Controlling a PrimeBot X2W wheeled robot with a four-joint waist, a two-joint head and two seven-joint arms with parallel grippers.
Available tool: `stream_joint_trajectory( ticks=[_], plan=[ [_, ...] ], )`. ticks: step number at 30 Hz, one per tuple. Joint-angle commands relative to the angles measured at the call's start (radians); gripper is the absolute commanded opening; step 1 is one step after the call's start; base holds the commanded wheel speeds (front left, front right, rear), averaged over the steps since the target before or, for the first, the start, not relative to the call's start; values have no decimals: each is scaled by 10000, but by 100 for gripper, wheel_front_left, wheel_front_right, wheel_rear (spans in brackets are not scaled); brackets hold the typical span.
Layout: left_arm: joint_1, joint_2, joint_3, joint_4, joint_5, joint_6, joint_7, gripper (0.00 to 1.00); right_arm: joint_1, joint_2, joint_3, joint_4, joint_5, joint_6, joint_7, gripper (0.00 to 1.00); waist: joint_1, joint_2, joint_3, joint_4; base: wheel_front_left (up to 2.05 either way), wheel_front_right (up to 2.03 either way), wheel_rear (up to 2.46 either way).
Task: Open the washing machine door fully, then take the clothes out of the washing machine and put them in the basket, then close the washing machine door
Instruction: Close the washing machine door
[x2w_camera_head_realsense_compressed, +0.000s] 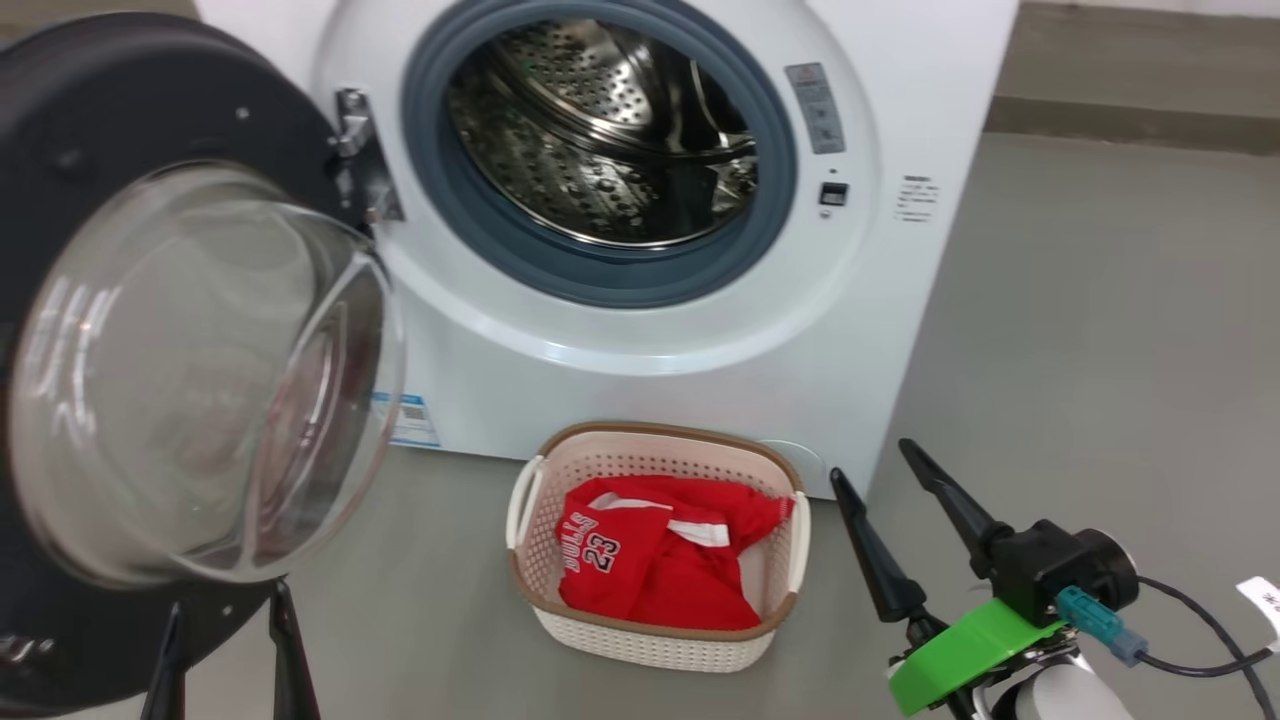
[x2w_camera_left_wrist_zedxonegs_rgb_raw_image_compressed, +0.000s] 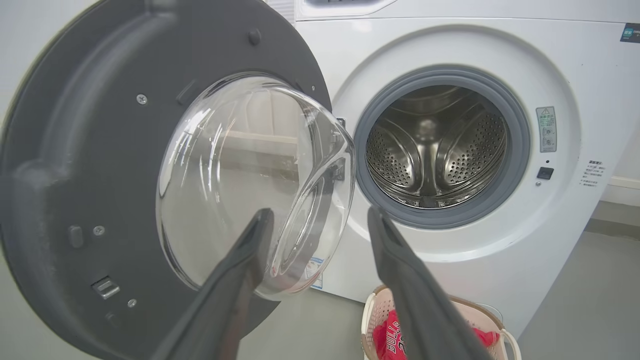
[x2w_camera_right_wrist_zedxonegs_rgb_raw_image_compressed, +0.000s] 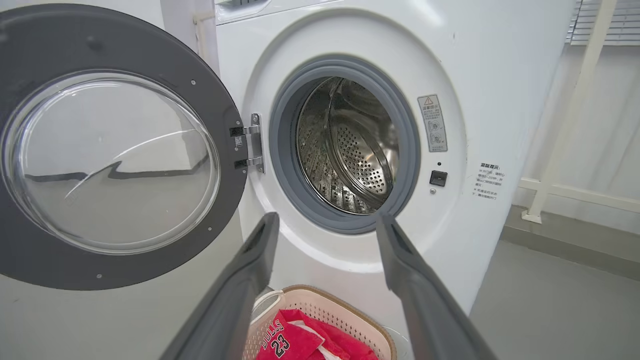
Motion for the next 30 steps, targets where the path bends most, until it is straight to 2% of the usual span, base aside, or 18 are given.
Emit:
stream_joint_trajectory(
  ticks=[1,13,30],
  plan=[
    [-179,208,408,-329,104,88,35,100,-511,16,266,-228,78,4,-63,100,-1,0,-151,319,0,0,0],
    [-127,296,425,-506,167,246,179,100,-669,123,622,-175,174,4,-63,100,-1,0,-276,1124,0,0,0],
    [-54,274,511,-461,11,351,64,100,-557,151,696,-116,189,4,-63,100,-1,0,-376,1159,0,0,0]
  ],
)
